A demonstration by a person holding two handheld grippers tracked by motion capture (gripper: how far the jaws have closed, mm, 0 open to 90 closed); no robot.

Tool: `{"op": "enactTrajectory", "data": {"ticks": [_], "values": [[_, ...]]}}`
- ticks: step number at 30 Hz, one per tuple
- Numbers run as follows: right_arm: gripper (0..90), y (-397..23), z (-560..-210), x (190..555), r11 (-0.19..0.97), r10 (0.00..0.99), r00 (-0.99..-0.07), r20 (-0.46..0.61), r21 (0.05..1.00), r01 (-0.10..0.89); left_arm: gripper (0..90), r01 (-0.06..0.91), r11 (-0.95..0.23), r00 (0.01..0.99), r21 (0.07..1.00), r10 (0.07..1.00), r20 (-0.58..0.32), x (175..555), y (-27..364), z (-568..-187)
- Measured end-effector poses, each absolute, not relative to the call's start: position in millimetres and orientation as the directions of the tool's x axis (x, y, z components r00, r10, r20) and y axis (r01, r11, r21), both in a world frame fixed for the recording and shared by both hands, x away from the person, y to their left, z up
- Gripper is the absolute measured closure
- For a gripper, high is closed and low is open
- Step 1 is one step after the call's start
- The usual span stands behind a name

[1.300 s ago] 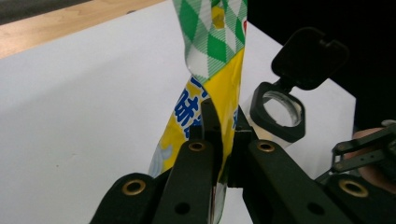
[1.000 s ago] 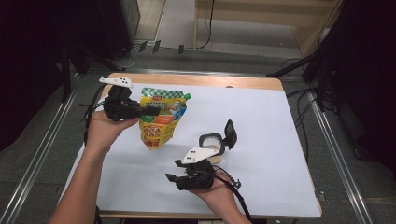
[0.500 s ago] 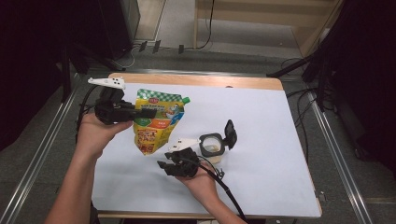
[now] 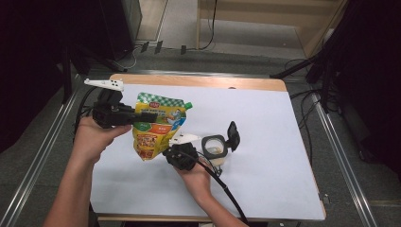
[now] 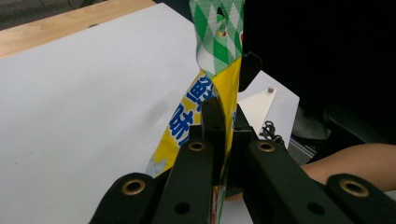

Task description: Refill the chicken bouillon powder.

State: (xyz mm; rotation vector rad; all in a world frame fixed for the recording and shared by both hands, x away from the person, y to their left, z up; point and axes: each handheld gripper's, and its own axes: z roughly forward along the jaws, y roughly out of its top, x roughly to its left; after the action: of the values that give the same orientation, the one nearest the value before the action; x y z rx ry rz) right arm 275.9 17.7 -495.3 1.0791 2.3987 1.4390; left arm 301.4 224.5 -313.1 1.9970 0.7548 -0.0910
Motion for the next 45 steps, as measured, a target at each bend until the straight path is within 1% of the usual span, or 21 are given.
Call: {"op": "enactTrajectory", "data": {"ticks": [6,9,12,14,16,17,18,23,27,29,31,32,34,36,37,41,42,45], "values": [[81.0,19.9,-496.2,273.7,0.285,0.642,-0.737,0.211,0.827,0.485,90.0,0.547,-0.327,0.807,0.771,0.452,-0.381,299.7,225.5,-310.4],[78.6,19.4,-495.0,271.8,0.278,0.643,-0.738,0.205,0.835,0.475,90.0,0.561,-0.308,0.804,0.768,0.422,-0.418,300.1,226.3,-309.9],[78.1,19.4,-494.6,271.5,0.273,0.639,-0.742,0.201,0.843,0.463,90.0,0.566,-0.299,0.802,0.769,0.415,-0.429,299.8,225.7,-309.4],[76.7,19.7,-494.1,270.4,0.272,0.635,-0.748,0.194,0.850,0.451,90.0,0.571,-0.294,0.799,0.766,0.412,-0.438,299.7,225.5,-309.2],[72.9,20.9,-493.1,268.7,0.256,0.624,-0.756,0.199,0.862,0.438,90.0,0.587,-0.284,0.788,0.758,0.413,-0.456,301.0,226.2,-310.8],[72.7,21.5,-493.2,268.5,0.254,0.625,-0.755,0.197,0.863,0.436,90.0,0.589,-0.282,0.787,0.757,0.413,-0.458,301.1,226.5,-310.9],[72.7,21.5,-493.2,268.5,0.254,0.625,-0.755,0.197,0.863,0.436,90.0,0.589,-0.282,0.787,0.757,0.413,-0.458,301.1,226.5,-310.9],[79.3,20.1,-497.6,270.5,0.239,0.640,-0.740,0.208,0.862,0.448,90.0,0.591,-0.269,0.787,0.760,0.398,-0.471,300.6,227.0,-309.9],[80.0,18.7,-498.1,270.4,0.224,0.645,-0.735,0.208,0.868,0.442,90.0,0.604,-0.252,0.780,0.756,0.382,-0.496,301.6,227.5,-311.0],[79.8,18.0,-497.9,269.6,0.211,0.645,-0.734,0.212,0.874,0.438,90.0,0.608,-0.251,0.775,0.753,0.394,-0.494,302.1,227.3,-312.0],[77.9,17.7,-496.5,267.5,0.205,0.634,-0.746,0.207,0.884,0.420,90.0,0.612,-0.253,0.772,0.750,0.400,-0.494,303.4,227.2,-313.5],[77.5,17.9,-496.1,266.4,0.219,0.633,-0.751,0.189,0.887,0.407,90.0,0.612,-0.252,0.771,0.749,0.401,-0.495,303.6,226.9,-313.9],[76.9,17.9,-495.8,265.2,0.226,0.623,-0.759,0.186,0.887,0.403,90.0,0.611,-0.254,0.770,0.749,0.409,-0.490,303.4,226.5,-313.8],[69.0,17.3,-495.1,261.5,0.241,0.594,-0.787,0.167,0.897,0.372,90.0,0.609,-0.259,0.771,0.750,0.413,-0.485,303.2,225.0,-314.0],[67.1,17.3,-493.9,260.6,0.244,0.588,-0.793,0.160,0.900,0.362,90.0,0.609,-0.263,0.770,0.749,0.423,-0.478,303.4,222.7,-314.5],[65.3,16.4,-490.8,256.6,0.283,0.581,-0.804,0.126,0.895,0.345,90.0,0.598,-0.274,0.773,0.753,0.447,-0.450,302.0,216.9,-314.8],[65.3,16.4,-490.8,256.6,0.283,0.581,-0.804,0.126,0.895,0.345,90.0,0.598,-0.274,0.773,0.753,0.447,-0.450,302.0,216.9,-314.8],[63.3,14.1,-487.2,250.6,0.336,0.569,-0.818,0.086,0.884,0.326,88.9,0.601,-0.282,0.773,0.747,0.444,-0.454,303.3,208.7,-319.4]]}}
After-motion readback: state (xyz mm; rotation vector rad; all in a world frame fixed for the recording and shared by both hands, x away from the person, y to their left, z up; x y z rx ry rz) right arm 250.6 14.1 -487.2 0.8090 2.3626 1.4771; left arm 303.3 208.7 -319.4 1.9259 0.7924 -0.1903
